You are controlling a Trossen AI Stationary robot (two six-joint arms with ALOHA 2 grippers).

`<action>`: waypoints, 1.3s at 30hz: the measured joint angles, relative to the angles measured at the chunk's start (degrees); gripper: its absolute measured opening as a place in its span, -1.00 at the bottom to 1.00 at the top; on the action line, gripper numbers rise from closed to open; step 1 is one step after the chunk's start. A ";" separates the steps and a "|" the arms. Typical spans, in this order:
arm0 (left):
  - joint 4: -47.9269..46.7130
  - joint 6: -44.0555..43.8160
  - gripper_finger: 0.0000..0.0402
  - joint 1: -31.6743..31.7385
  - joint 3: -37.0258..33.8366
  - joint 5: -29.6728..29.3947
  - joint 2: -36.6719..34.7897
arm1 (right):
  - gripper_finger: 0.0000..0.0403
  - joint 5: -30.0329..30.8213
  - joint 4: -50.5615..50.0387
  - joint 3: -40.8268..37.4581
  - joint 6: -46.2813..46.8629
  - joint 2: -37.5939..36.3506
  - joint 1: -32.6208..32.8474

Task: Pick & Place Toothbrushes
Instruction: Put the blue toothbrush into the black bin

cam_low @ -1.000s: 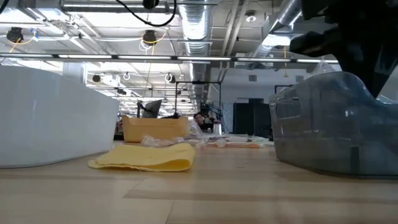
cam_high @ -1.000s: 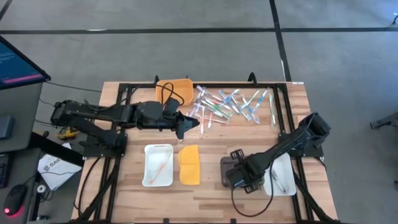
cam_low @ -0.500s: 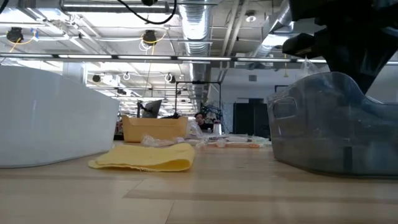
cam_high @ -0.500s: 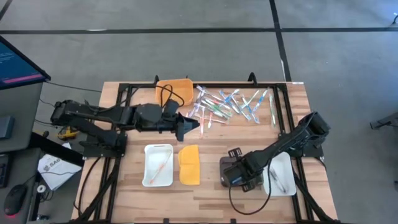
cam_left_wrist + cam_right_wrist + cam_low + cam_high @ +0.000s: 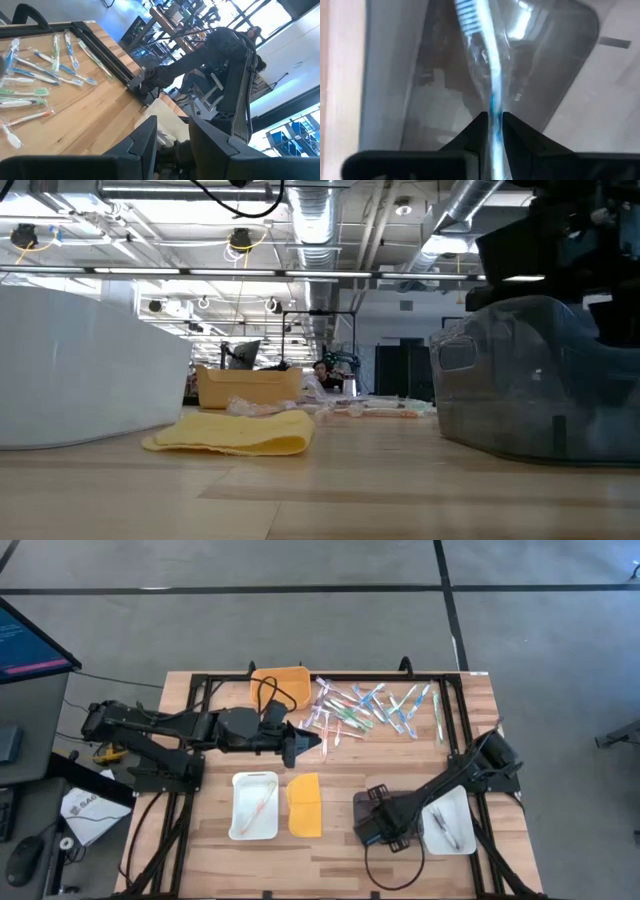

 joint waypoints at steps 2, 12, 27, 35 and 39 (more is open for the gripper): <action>0.00 0.02 -0.46 0.00 0.00 0.00 0.00 | -0.72 -1.08 0.13 -0.03 -0.03 0.29 0.10; 0.09 0.28 -0.46 0.02 0.00 0.02 0.00 | -0.62 -1.01 0.47 0.88 2.94 -0.38 0.32; 0.50 0.28 -0.46 0.01 0.00 0.10 0.02 | -0.41 -0.23 -8.15 9.00 2.58 -5.83 -2.88; 1.32 0.28 -0.46 -0.35 0.02 0.26 0.04 | -0.29 0.65 -9.62 9.50 7.07 -12.93 -8.72; 1.78 1.21 -0.46 -0.28 0.02 0.24 0.04 | -0.29 1.57 -10.56 9.50 7.45 -17.20 -13.19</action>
